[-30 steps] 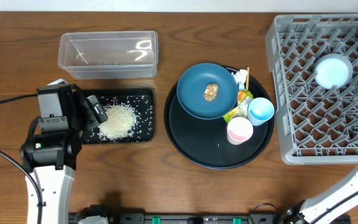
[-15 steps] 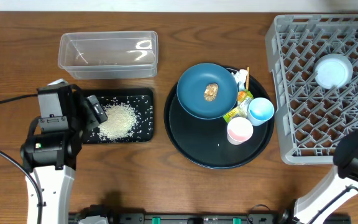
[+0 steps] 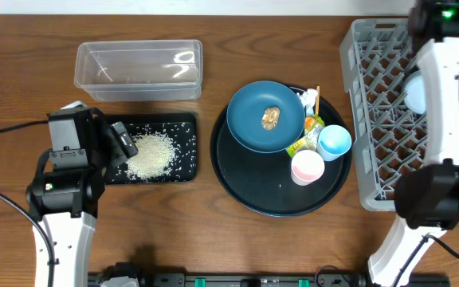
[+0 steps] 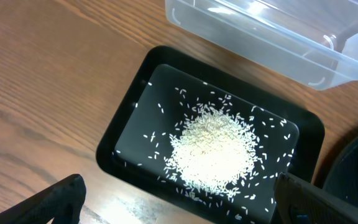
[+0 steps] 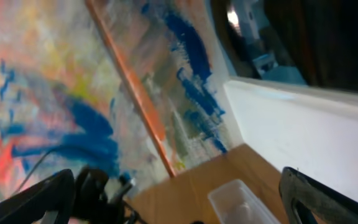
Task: Sort waste into correct bins and load items into the dishwasher rack
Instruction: 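Raise the right gripper away from the rack to the rack's top edge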
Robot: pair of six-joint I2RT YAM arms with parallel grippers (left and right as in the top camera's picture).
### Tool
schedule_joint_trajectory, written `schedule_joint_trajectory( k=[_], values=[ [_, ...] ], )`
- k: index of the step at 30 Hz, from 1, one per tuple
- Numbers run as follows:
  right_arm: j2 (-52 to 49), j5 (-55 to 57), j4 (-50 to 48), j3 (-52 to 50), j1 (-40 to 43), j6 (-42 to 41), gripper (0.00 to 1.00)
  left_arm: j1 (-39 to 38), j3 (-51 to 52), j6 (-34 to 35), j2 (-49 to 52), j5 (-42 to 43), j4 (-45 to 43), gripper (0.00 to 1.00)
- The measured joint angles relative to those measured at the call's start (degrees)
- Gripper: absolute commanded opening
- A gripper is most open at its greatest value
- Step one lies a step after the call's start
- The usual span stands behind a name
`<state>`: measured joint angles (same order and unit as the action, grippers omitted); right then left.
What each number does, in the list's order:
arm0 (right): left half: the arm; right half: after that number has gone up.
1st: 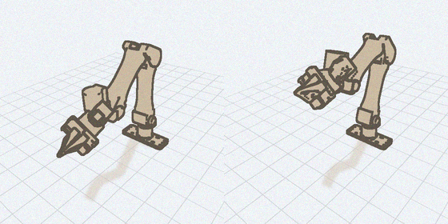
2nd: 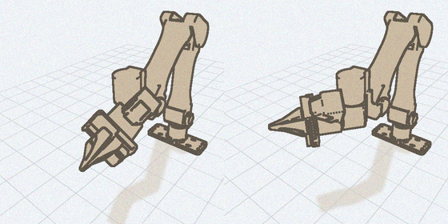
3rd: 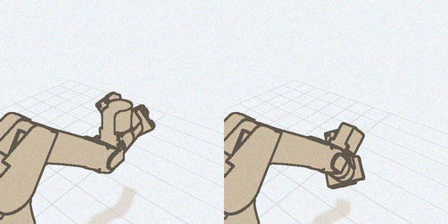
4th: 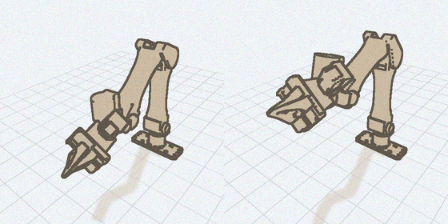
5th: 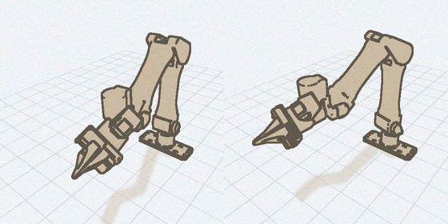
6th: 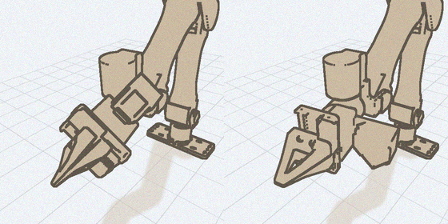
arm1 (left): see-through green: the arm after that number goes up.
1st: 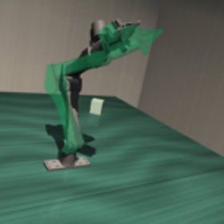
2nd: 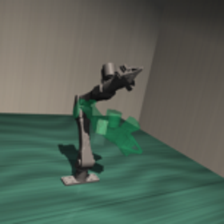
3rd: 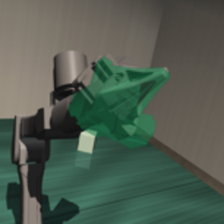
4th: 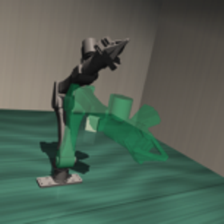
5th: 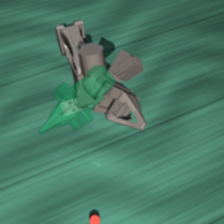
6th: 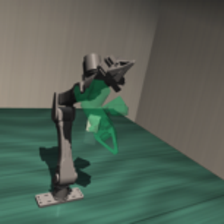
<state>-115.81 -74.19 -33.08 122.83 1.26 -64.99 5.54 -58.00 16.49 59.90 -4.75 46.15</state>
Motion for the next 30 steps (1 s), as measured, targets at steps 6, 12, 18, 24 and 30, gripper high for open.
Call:
schedule_joint_trajectory(
  k=[6,12,18,24,30],
  values=[
    [0.1,13.9,38.6,0.0,-1.8,26.7,0.99,0.0,0.0,0.0,0.0,0.0,0.0,0.98],
    [0.5,41.4,67.1,-0.4,-5.7,48.3,0.99,0.0,0.0,0.0,0.0,0.0,0.0,0.98],
    [3.7,61.5,79.9,-0.4,-6.4,57.0,0.99,0.0,0.0,0.0,0.0,0.0,0.0,0.98],
    [5.4,68.1,87.8,-0.3,0.3,59.2,0.99,0.0,0.0,0.0,0.0,0.0,0.0,0.98],
    [5.4,70.9,94.6,-0.3,9.8,59.7,0.99,0.0,0.0,0.0,0.0,0.0,0.0,0.98]
  ],
)
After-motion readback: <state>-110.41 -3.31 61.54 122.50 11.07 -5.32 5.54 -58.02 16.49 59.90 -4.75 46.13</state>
